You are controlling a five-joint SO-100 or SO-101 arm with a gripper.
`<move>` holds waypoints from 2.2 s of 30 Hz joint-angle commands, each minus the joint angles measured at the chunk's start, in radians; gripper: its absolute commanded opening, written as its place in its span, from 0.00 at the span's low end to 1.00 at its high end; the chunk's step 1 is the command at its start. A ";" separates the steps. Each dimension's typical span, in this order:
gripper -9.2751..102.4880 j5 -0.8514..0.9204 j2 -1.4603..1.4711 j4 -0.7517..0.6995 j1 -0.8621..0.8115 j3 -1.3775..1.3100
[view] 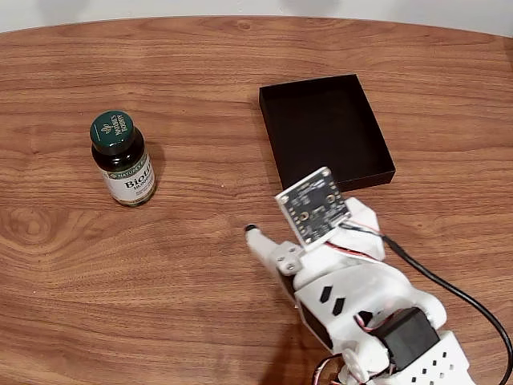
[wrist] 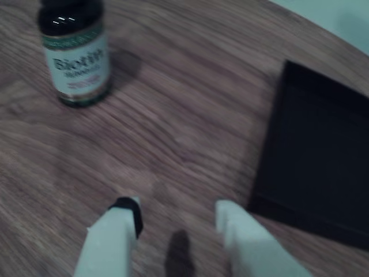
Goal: Pick up the pill bottle and place it in the black box.
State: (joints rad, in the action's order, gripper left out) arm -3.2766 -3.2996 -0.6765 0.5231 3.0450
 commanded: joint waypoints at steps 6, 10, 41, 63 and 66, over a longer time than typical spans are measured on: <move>0.29 -0.015 0.342 0.489 0.000 -0.015; 0.33 0.000 0.545 0.744 0.032 -0.021; 0.39 0.084 1.407 1.307 0.069 -0.345; 0.40 -0.005 1.752 1.431 0.063 -0.558; 0.40 -0.006 1.799 1.442 0.064 -0.609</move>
State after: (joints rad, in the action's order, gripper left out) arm -3.2720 -1.5094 0.7240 0.5906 2.5357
